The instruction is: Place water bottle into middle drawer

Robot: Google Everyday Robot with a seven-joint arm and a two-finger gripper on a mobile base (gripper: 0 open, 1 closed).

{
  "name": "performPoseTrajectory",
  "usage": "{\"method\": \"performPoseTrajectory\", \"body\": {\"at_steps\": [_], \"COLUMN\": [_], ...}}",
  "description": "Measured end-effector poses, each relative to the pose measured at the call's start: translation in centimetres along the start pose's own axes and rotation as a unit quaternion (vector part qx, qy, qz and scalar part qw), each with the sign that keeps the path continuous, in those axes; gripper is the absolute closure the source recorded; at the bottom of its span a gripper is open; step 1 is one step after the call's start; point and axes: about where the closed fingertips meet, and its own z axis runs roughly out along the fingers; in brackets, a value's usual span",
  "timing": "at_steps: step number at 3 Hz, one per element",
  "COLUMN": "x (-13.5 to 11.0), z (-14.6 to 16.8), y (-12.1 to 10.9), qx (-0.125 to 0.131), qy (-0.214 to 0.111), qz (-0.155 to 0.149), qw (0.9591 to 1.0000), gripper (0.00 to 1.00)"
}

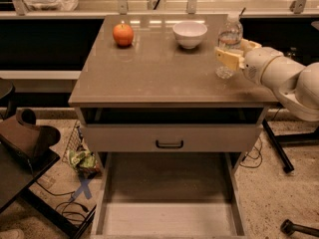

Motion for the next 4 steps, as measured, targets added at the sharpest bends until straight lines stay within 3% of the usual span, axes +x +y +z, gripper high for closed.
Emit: {"method": "performPoseTrajectory", "body": {"at_steps": [2, 3, 4], "x": [-0.1, -0.4, -3.2], "z": [0.6, 1.0, 0.0], "y": [0.5, 0.4, -0.2], "qx": [-0.005, -0.008, -0.011], "qy": [-0.002, 0.004, 0.006], "qz": [-0.002, 0.000, -0.003], "qw": [1.0000, 1.0000, 0.9999], "gripper": [0.95, 1.00, 1.00]}}
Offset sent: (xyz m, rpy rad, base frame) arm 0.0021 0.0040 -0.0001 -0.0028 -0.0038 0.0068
